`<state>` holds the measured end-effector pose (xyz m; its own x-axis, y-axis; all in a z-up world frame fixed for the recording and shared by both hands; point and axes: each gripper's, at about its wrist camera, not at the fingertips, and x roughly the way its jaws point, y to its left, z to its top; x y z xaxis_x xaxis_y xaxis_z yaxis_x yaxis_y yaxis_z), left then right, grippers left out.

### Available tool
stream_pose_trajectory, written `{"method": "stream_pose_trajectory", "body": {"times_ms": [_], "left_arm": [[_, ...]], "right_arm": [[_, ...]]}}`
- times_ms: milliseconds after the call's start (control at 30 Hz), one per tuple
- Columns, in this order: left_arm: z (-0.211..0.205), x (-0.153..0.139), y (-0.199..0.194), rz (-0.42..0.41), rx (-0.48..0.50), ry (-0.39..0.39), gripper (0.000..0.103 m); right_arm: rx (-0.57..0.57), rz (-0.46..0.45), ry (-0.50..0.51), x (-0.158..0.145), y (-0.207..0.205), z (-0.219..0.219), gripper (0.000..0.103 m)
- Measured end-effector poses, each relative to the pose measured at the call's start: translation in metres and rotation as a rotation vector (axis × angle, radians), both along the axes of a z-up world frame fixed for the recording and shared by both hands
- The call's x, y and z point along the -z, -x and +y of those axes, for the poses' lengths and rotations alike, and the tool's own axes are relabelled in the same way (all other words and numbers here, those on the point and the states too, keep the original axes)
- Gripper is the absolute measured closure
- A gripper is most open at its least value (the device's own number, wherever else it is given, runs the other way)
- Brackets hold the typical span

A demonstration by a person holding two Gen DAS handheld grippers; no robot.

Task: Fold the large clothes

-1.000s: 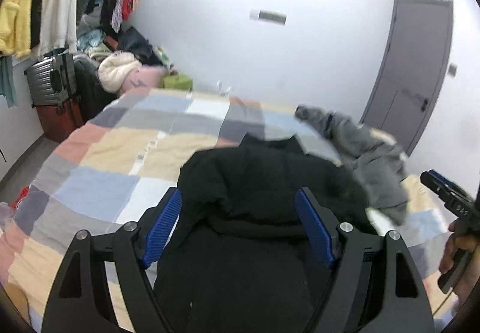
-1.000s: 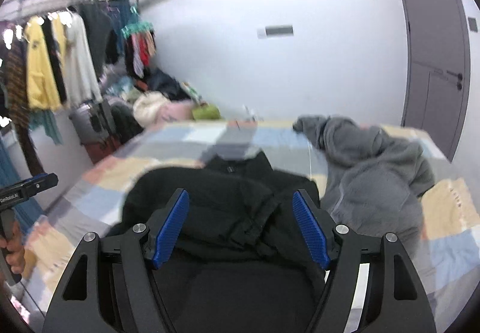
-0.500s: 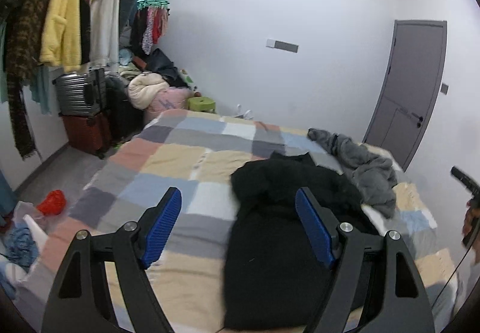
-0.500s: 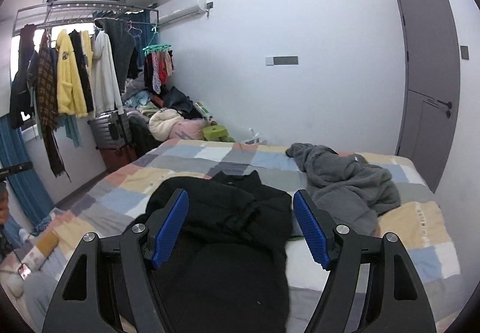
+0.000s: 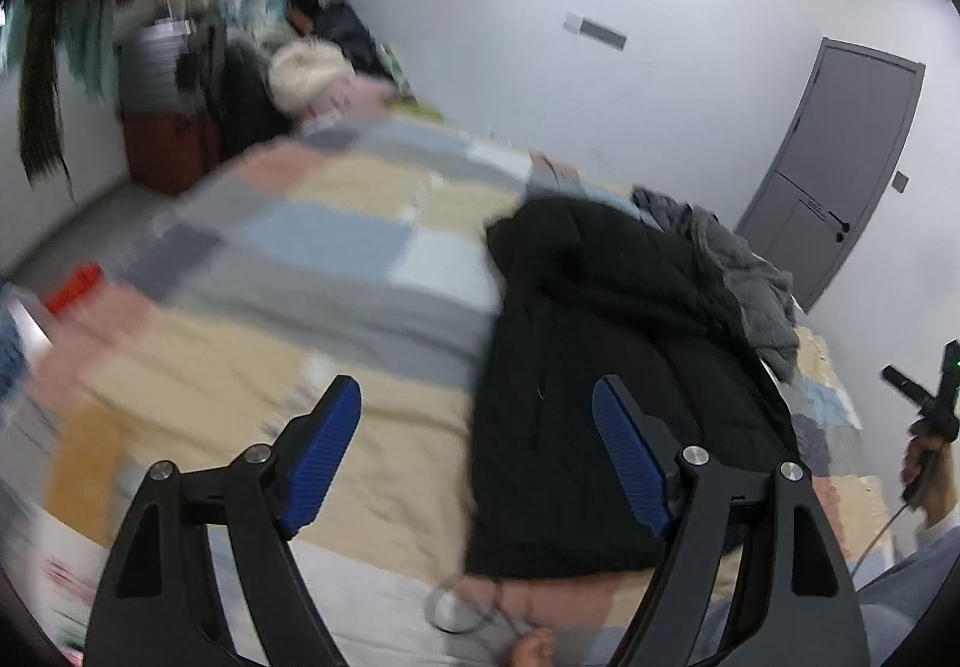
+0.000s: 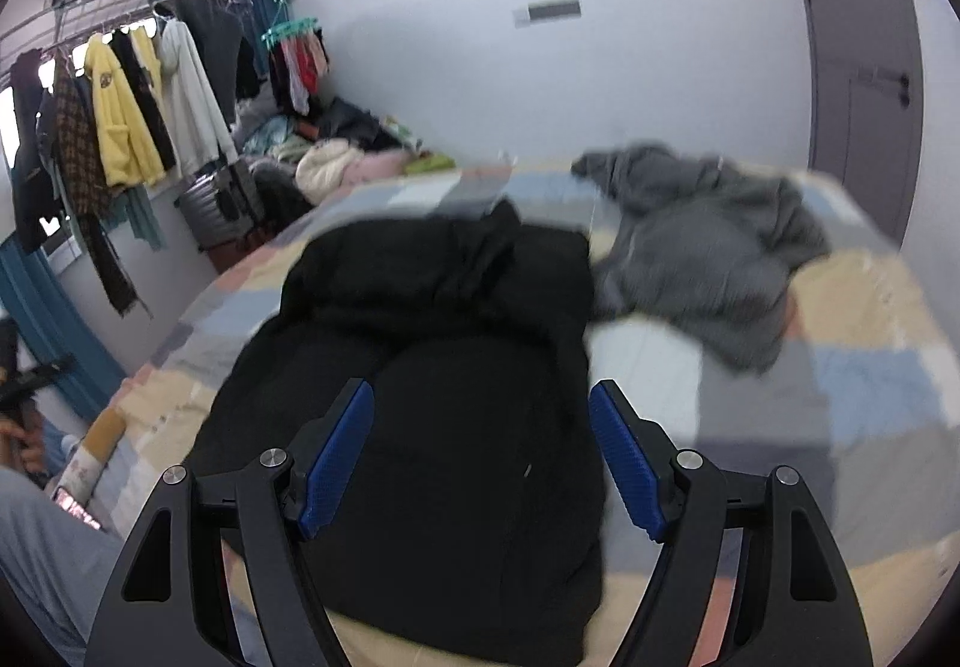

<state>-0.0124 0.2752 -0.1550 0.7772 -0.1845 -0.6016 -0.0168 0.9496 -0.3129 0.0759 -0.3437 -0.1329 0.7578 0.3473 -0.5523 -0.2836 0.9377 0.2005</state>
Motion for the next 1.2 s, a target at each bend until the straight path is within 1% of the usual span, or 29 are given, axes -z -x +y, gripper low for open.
{"method": "stream_pose_trajectory", "body": {"times_ms": [67, 100, 200, 233, 300, 367, 467, 533, 567, 600, 667, 733, 800, 867, 900, 967, 1067, 1133, 1200], "left_arm": [[-0.013, 0.028, -0.004, 0.027, 0.015, 0.017, 0.023], [-0.024, 0.048, -0.008, 0.049, 0.034, 0.043, 0.023], [-0.047, 0.09, -0.018, 0.1, 0.081, 0.101, 0.023], [-0.054, 0.098, -0.021, 0.112, 0.086, 0.106, 0.023], [-0.063, 0.12, -0.028, 0.147, 0.1, 0.14, 0.023], [-0.067, 0.134, -0.033, 0.169, 0.105, 0.161, 0.023], [-0.064, 0.149, -0.041, 0.2, 0.092, 0.179, 0.023], [-0.056, 0.159, -0.044, 0.216, 0.092, 0.205, 0.02], [-0.054, 0.164, -0.046, 0.224, 0.09, 0.211, 0.018], [-0.053, 0.17, -0.048, 0.236, 0.085, 0.22, 0.017], [-0.051, 0.179, -0.051, 0.254, 0.084, 0.245, 0.015], [-0.049, 0.189, -0.054, 0.272, 0.092, 0.282, 0.011], [-0.048, 0.197, -0.057, 0.278, 0.099, 0.311, 0.004], [-0.048, 0.202, -0.058, 0.275, 0.108, 0.338, 0.001], [-0.047, 0.204, -0.06, 0.273, 0.113, 0.358, 0.001], [-0.045, 0.208, -0.063, 0.269, 0.113, 0.395, 0.001], [-0.042, 0.211, -0.065, 0.266, 0.112, 0.422, 0.001], [-0.045, 0.214, -0.067, 0.276, 0.112, 0.419, 0.001], [-0.048, 0.213, -0.068, 0.287, 0.114, 0.395, 0.001]], "right_arm": [[-0.001, 0.035, -0.037, 0.022, 0.001, -0.001, 0.03], [0.0, 0.056, -0.052, 0.033, 0.0, -0.002, 0.03], [0.008, 0.101, -0.068, 0.063, 0.0, -0.004, 0.03], [0.013, 0.114, -0.075, 0.072, 0.001, -0.005, 0.03], [0.021, 0.143, -0.088, 0.088, -0.001, -0.008, 0.03], [0.038, 0.167, -0.094, 0.102, -0.002, -0.012, 0.03], [0.069, 0.19, -0.126, 0.12, -0.005, -0.021, 0.03], [0.087, 0.216, -0.166, 0.131, -0.008, -0.028, 0.029], [0.091, 0.227, -0.181, 0.136, -0.009, -0.031, 0.028], [0.096, 0.236, -0.184, 0.139, -0.011, -0.032, 0.024], [0.113, 0.251, -0.182, 0.147, -0.013, -0.035, 0.022], [0.121, 0.282, -0.193, 0.157, -0.017, -0.038, 0.022], [0.143, 0.308, -0.188, 0.166, -0.021, -0.042, 0.02], [0.172, 0.352, -0.19, 0.178, -0.027, -0.048, 0.02], [0.175, 0.382, -0.208, 0.185, -0.03, -0.051, 0.02], [0.155, 0.424, -0.253, 0.196, -0.036, -0.053, 0.02], [0.124, 0.44, -0.282, 0.203, -0.038, -0.047, 0.02], [0.1, 0.443, -0.297, 0.202, -0.04, -0.041, 0.02], [0.077, 0.442, -0.306, 0.201, -0.041, -0.034, 0.018]]}}
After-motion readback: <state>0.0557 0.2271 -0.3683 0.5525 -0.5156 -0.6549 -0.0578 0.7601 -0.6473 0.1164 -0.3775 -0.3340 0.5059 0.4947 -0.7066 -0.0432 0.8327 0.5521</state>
